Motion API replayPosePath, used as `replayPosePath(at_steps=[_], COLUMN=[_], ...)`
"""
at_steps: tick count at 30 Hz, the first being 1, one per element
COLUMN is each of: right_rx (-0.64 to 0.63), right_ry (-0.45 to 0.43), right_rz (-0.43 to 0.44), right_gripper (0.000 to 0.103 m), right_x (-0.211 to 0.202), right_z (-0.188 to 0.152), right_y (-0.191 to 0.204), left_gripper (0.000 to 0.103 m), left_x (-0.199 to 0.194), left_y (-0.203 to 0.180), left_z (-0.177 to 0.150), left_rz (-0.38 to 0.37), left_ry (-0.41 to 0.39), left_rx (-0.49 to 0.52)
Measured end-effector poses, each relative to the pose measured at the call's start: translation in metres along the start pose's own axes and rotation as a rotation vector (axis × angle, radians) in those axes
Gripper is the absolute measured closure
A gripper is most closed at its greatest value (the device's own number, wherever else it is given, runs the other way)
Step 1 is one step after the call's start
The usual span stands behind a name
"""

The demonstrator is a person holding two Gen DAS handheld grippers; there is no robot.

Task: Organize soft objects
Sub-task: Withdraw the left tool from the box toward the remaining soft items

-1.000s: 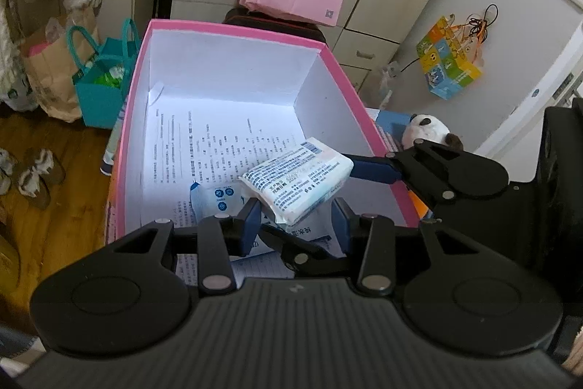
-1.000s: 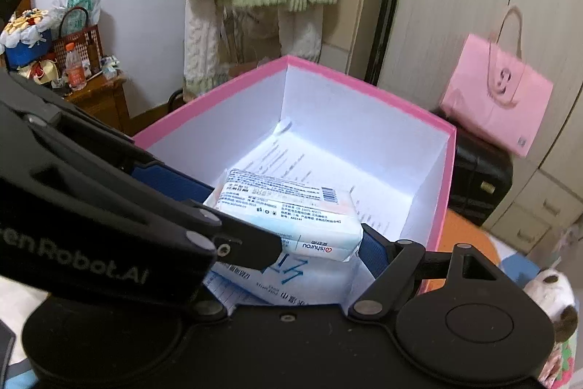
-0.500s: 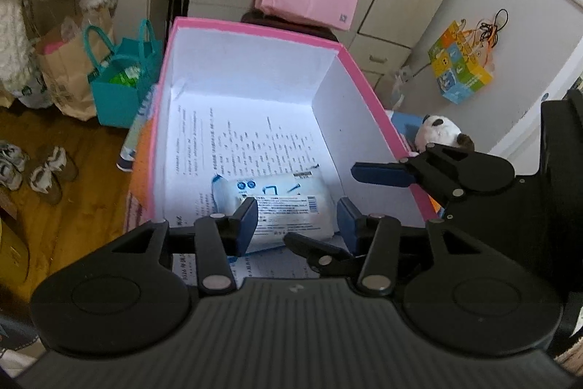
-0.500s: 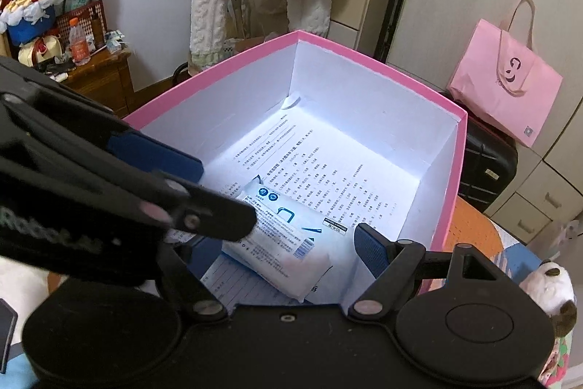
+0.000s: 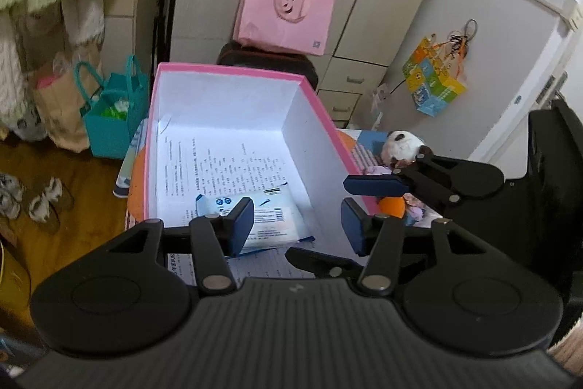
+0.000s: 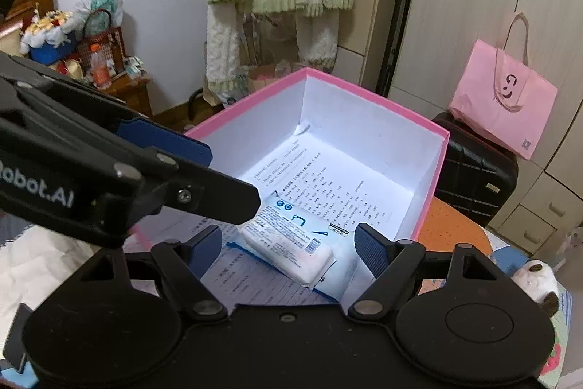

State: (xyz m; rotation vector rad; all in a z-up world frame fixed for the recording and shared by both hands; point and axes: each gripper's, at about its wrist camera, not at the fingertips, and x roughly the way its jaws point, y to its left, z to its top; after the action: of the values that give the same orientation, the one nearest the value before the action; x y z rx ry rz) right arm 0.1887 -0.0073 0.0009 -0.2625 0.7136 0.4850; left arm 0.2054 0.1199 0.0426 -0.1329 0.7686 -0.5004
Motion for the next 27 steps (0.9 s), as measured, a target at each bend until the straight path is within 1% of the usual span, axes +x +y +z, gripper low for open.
replayPosePath(at_steps=[7,13,17,23,27], right_rx=[-0.002,-0.008,-0.007,0.003,0.042], right_ry=[-0.035,-0.064,-0.078,-0.102,-0.116], right_rz=[0.003,-0.002,-0.013,-0.023,-0.063], right_gripper=[0.019,0.019,0.018,0.018,0.017], right_x=[-0.035,-0.065,-0.086,-0.121,-0.146], right_z=[-0.009,-0.023,-0.037,-0.062,-0.087], right_y=[-0.002,-0.007,-0.013,-0.031,-0.053], left_gripper=[0.049,0.048,0.046,0.045,0.044], left_x=[-0.027,-0.049,-0.059,-0.064,-0.061], left_y=[-0.023,-0.049,-0.067,-0.090,-0.107], left_z=[-0.008,-0.016,-0.023,-0.030,-0.037], left_rz=[-0.034,-0.041,-0.046,-0.061,-0.062], left_ry=[-0.021,-0.047,-0.065,-0.061,-0.050], left_rx=[0.052,0.110,0.153,0.195,0.235])
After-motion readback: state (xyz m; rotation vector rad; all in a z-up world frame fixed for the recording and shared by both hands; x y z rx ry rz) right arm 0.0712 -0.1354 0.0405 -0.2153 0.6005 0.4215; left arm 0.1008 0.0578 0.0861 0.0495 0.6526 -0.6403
